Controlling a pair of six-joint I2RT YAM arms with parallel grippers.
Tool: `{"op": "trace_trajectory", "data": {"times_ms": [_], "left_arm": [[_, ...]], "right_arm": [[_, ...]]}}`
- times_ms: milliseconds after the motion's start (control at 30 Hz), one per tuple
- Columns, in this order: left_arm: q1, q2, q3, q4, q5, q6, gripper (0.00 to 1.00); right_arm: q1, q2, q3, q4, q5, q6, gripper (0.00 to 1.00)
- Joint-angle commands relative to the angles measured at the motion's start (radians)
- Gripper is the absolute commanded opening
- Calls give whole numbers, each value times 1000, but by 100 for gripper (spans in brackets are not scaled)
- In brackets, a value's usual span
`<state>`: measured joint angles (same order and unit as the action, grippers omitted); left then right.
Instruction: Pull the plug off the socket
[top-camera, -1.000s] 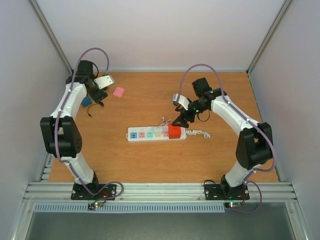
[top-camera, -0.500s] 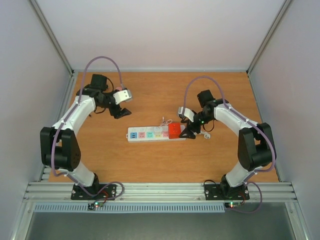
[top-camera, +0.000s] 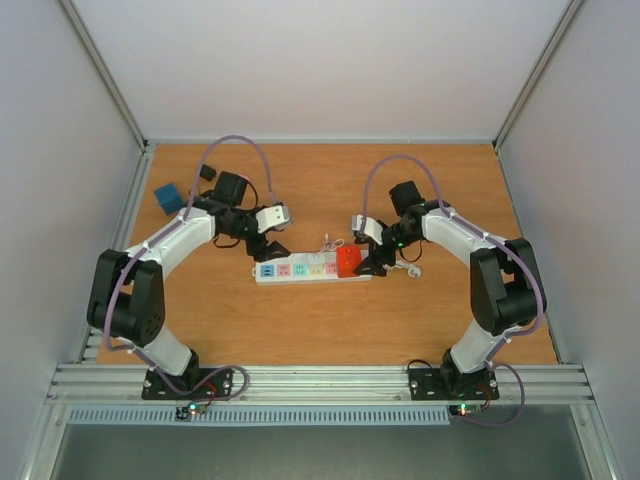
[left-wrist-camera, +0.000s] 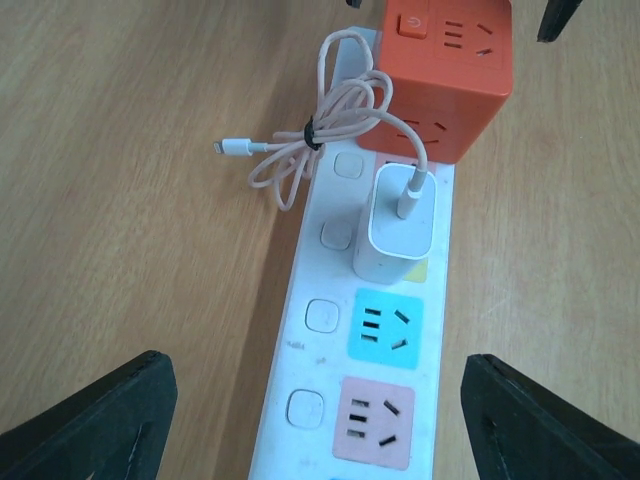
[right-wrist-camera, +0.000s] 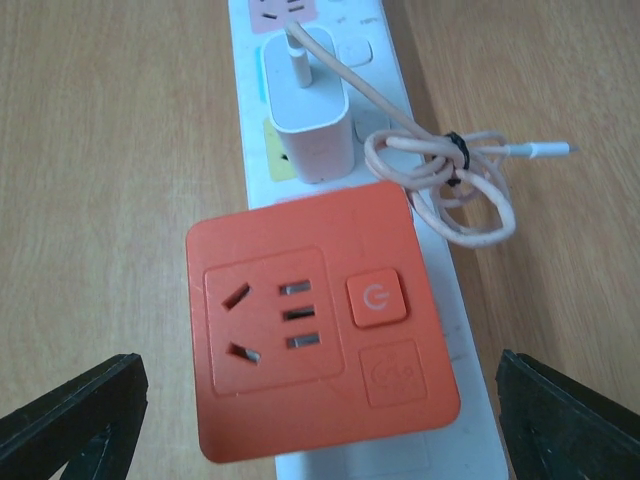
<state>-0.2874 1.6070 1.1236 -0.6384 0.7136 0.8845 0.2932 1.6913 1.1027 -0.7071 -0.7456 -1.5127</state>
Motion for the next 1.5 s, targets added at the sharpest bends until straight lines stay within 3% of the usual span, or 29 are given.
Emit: {"op": "trace_trajectory", "data": {"times_ms": [0,167,600,933,1467], "left_arm": [[-34,-23,-37,105,43,-15,80],[-82,7,-63,123,36,70,78],[-157,63,-111,314,8,57,70],[-203,101,-119,306,-6,166,64],[-211,123,-91,306,7,141,29]], "right_arm": [[27,12,-14,66,-29,-26,95],[45,35,-17,73,-21,-26,89],[96,19,-79,153,-1,11,67],[116,30,-84,172,3,10,51],[123,51,-69,161,30,2,42]]}}
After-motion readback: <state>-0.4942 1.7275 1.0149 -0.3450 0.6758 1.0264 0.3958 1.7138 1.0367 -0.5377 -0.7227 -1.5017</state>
